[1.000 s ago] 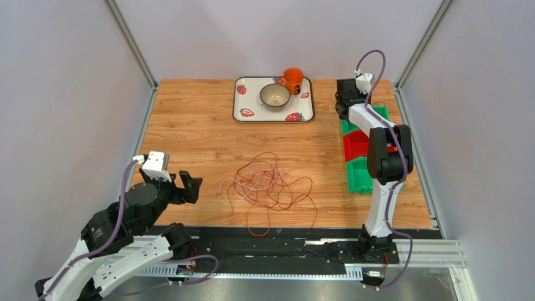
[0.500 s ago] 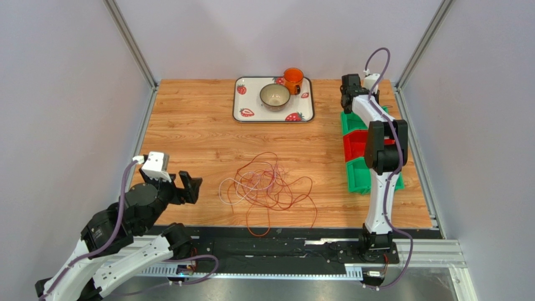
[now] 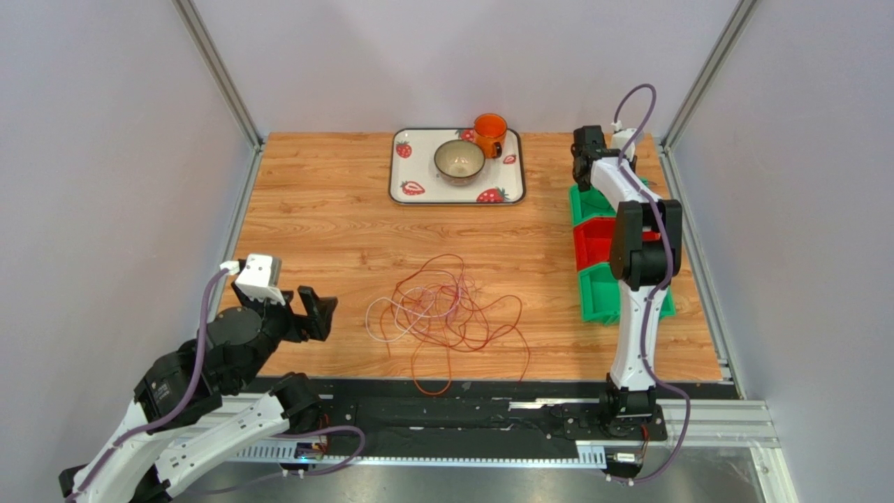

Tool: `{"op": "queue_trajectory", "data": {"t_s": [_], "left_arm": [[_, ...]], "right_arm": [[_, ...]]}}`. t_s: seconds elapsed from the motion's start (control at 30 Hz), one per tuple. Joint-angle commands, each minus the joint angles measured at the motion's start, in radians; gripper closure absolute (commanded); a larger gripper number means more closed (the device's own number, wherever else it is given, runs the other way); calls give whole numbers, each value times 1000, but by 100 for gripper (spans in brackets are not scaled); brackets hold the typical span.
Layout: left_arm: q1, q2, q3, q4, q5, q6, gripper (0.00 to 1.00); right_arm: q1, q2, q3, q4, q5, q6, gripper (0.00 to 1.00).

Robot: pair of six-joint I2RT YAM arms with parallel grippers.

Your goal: Untangle the cables

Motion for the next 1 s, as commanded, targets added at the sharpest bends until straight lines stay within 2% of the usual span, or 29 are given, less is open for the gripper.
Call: {"op": "queue_trajectory", "data": {"t_s": [0.0, 0.13, 0.3, 0.57, 0.97], "left_arm": [[7, -5, -1, 30, -11, 18, 4], [7, -8, -1, 30, -11, 18, 4], [7, -8, -1, 32, -11, 19, 5], [7, -17, -2, 33, -14, 22, 5], [7, -23, -4, 33, -13, 22, 5]], "right_arm": [[0, -26, -5, -7, -138, 44, 100], [-10, -28, -8, -20, -269, 67, 100], [-15, -41, -3, -20, -362, 68, 100], [-15, -58, 30, -64, -389, 53, 100], [-19, -121, 67, -95, -363, 10, 83]]}}
